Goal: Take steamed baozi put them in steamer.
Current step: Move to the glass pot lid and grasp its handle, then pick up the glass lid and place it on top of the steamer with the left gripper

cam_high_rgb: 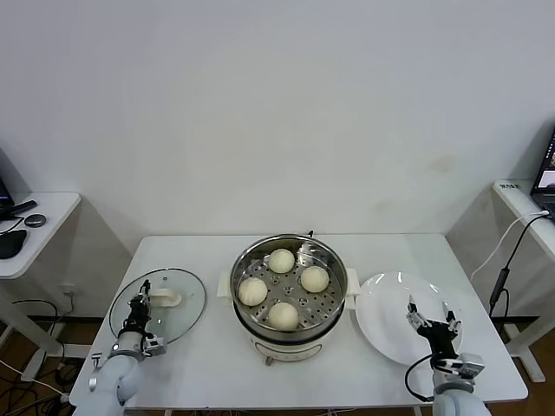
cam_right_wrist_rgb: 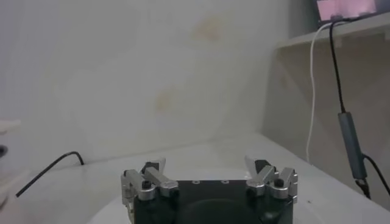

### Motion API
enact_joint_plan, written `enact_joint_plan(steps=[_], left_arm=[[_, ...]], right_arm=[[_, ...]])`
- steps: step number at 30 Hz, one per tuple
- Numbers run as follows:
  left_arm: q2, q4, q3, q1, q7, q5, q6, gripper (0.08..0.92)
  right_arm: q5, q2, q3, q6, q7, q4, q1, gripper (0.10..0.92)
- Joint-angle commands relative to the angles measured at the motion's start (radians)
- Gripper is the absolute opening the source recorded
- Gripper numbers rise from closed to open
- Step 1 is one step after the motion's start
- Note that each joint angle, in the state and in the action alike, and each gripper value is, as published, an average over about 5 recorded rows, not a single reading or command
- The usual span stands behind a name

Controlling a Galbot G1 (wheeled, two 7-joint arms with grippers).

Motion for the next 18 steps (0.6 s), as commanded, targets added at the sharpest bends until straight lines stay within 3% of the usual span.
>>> enact_joint_plan(steps=[1, 9, 13, 18], left_arm=[[-0.013, -0.244, -0.034, 0.107, 0.021, -0.041, 0.236, 0.173], [-0.068, -0.574, -0.036, 0.213, 0.141, 0.143, 0.576, 0.173], [-0.144, -0.702, -0.074, 0.230, 0.249, 0.197, 0.600, 0.173], [-0.209, -0.858, -0.090, 0.280, 0.322, 0.244, 0.600, 0.173]], right_arm=[[0.011, 0.000, 0.001, -0.005, -0.001, 0.002, 0.003, 0.823], [0.016, -0.003, -0.005, -0.016, 0.001, 0.008, 0.006, 0.823], [0.014, -0.005, -0.005, -0.025, 0.009, 0.024, -0.004, 0.823], [0.009, -0.019, 0.001, -0.030, 0.014, 0.042, -0.025, 0.823]])
